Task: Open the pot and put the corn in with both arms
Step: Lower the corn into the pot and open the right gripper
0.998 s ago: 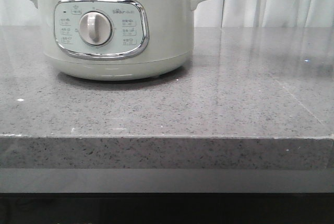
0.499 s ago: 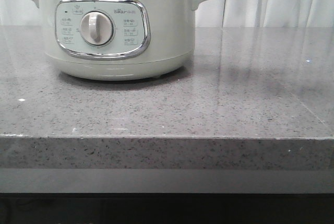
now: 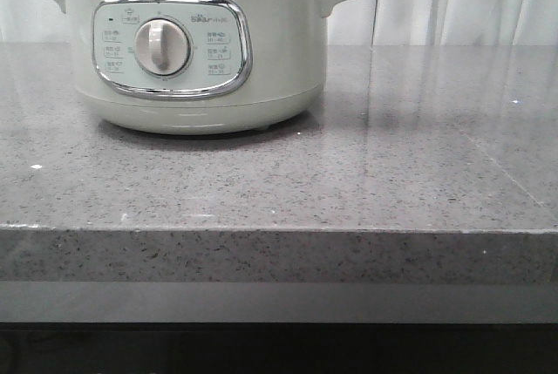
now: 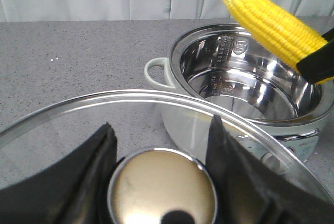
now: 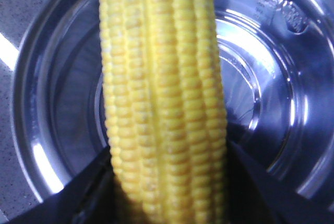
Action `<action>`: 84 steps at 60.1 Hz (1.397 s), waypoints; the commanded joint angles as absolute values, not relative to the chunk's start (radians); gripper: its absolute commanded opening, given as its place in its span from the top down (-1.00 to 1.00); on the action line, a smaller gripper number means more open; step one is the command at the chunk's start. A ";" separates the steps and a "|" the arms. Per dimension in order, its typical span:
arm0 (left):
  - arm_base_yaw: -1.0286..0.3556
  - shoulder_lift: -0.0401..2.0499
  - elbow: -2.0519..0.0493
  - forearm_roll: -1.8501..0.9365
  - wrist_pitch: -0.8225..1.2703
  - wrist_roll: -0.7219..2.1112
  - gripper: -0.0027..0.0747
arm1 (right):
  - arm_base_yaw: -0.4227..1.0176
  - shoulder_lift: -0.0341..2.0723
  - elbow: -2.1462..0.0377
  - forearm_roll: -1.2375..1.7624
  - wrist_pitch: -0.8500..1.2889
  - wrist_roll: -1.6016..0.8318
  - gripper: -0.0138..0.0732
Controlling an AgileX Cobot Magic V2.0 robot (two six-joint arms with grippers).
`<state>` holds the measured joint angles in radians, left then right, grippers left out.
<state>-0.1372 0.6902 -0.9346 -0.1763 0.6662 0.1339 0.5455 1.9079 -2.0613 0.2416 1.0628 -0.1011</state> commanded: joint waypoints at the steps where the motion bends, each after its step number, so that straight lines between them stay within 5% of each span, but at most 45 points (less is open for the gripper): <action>1: -0.133 0.682 -0.973 -0.193 0.514 0.127 0.31 | 0.546 1.895 -2.128 0.261 1.037 -0.114 -0.07; 18: -0.133 0.682 -0.973 -0.193 0.514 0.127 0.31 | 0.546 1.936 -2.137 0.257 1.070 -0.114 -0.11; 31: -0.133 0.682 -0.973 -0.193 0.514 0.127 0.31 | 0.546 1.934 -2.137 0.257 1.069 -0.113 -0.54; 53: -0.133 0.682 -0.973 -0.193 0.514 0.127 0.31 | 0.546 1.814 -2.102 0.257 1.060 -0.112 -0.54; 84: -0.133 0.682 -0.973 -0.193 0.516 0.127 0.31 | 0.546 1.187 -1.320 0.216 0.556 -0.114 -0.54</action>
